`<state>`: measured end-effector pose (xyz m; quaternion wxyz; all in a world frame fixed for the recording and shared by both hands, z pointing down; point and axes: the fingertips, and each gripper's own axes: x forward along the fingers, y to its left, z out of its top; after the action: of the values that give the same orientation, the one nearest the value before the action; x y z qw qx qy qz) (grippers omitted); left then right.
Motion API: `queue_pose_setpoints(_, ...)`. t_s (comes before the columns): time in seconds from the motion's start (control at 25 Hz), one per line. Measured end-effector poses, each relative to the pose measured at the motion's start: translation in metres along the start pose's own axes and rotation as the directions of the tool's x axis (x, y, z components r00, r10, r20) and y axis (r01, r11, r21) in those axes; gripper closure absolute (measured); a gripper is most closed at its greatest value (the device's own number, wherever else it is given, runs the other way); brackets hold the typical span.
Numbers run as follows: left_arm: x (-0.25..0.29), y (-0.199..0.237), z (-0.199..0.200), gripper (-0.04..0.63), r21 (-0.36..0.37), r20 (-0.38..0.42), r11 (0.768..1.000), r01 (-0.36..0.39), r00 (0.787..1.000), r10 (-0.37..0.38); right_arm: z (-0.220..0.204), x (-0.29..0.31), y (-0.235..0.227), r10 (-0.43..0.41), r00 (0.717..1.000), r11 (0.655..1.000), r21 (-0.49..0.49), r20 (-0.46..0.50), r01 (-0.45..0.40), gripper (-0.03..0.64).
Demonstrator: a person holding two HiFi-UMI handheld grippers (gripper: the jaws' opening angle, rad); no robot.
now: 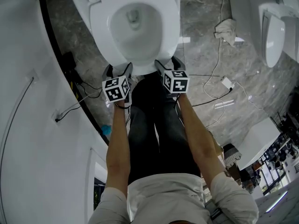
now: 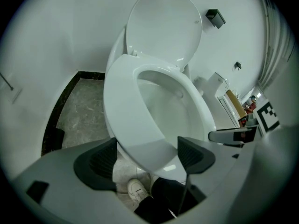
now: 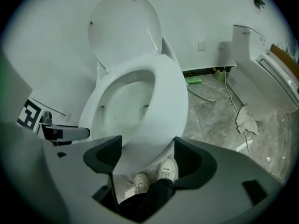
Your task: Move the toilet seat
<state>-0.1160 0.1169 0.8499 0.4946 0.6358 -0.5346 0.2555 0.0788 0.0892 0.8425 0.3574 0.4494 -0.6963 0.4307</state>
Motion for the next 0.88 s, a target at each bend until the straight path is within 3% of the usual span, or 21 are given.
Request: queue_pose_setpoints(0.88,-0.042,-0.016,0.019,0.192,-0.001,0.087,0.999,0.035,0.996,-0.035,0.019,-0.044,0.015,0.043,0.995,0.998,0.040,0.086,-0.047,0.252)
